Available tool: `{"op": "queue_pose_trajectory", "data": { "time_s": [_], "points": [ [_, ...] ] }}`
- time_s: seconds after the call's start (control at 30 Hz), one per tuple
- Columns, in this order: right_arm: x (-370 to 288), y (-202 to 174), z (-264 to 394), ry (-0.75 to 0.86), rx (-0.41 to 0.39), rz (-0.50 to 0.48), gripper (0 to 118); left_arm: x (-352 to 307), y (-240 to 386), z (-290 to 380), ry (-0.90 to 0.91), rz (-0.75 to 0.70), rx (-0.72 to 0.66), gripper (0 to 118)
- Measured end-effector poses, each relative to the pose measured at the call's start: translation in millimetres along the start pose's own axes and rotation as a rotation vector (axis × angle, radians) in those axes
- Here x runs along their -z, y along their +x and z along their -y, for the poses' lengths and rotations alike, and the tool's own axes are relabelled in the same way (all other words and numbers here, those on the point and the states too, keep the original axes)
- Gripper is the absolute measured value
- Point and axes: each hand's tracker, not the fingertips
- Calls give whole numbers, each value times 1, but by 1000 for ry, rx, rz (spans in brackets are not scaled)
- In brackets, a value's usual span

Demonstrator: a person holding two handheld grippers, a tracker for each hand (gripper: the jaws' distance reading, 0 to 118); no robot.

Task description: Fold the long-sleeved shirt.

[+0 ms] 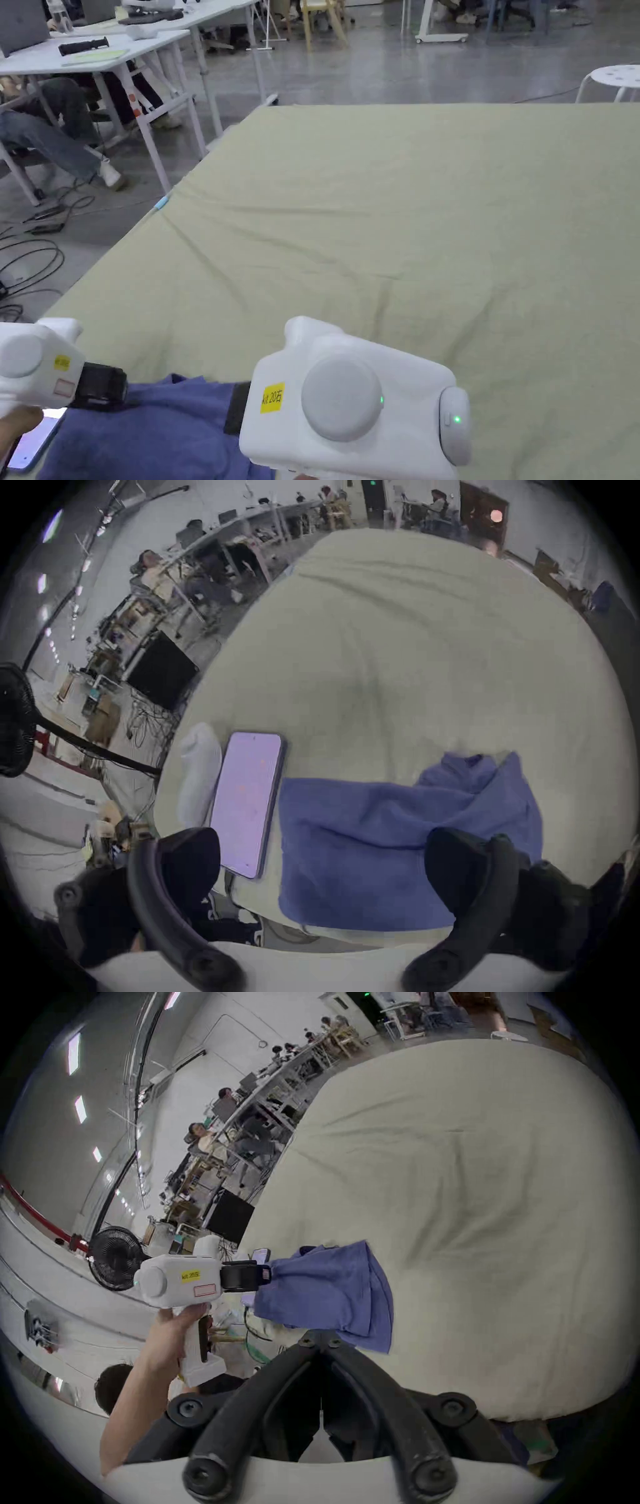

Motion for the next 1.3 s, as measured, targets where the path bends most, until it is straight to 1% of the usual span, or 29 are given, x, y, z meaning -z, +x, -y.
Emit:
{"op": "queue_pose_trajectory", "data": {
  "time_s": [0.07,0.13,0.17,0.23,0.27,0.3,0.33,0.37,0.43,0.53,0.6,0.67,0.73,0.8,0.83,0.9,0.93,1.03,1.2,1.27,1.3],
  "points": [
    [-10,4,0,17,0,-1,0,-13,4,-3,59,20,-7,116],
    [-23,6,0,25,13,-3,0,-34,18,-8,102,31,13,116],
    [-32,8,1,30,16,-5,0,-63,42,-3,128,53,22,116],
    [-58,14,2,71,15,-10,0,-96,67,-3,169,130,10,116],
    [-78,19,1,112,0,-6,0,-117,81,-1,203,179,13,111],
    [-96,26,0,149,-17,-1,0,-141,100,0,266,201,18,92],
    [-118,36,-2,195,-40,6,0,-161,117,3,323,198,52,29],
    [-141,48,-5,243,-63,13,0,-184,134,10,413,165,107,0],
    [-192,75,-8,366,-117,46,0,-235,167,25,581,138,179,0],
    [-279,110,-3,548,-157,225,0,-308,203,46,740,235,112,0],
    [-337,126,7,669,-185,312,0,-357,231,58,836,329,48,0],
    [-389,131,25,779,-215,352,0,-395,255,72,944,384,18,0],
    [-432,133,44,863,-232,373,0,-425,283,82,980,436,49,0],
    [-466,133,63,925,-268,400,0,-451,309,97,1022,490,54,0],
    [-476,132,71,945,-289,419,0,-457,320,101,1036,515,66,0],
    [-495,129,85,993,-328,485,0,-470,343,112,1046,519,77,0],
    [-501,128,89,1007,-344,497,0,-475,352,115,1042,528,81,0],
    [-513,132,102,1041,-342,489,0,-484,369,125,1037,567,76,0],
    [-514,140,105,1047,-325,489,0,-495,376,136,1082,522,42,0],
    [-511,141,106,1038,-347,470,0,-497,377,137,1088,479,52,1],
    [-509,139,105,1041,-353,483,3,-499,378,137,1102,450,70,16]
  ]
}}
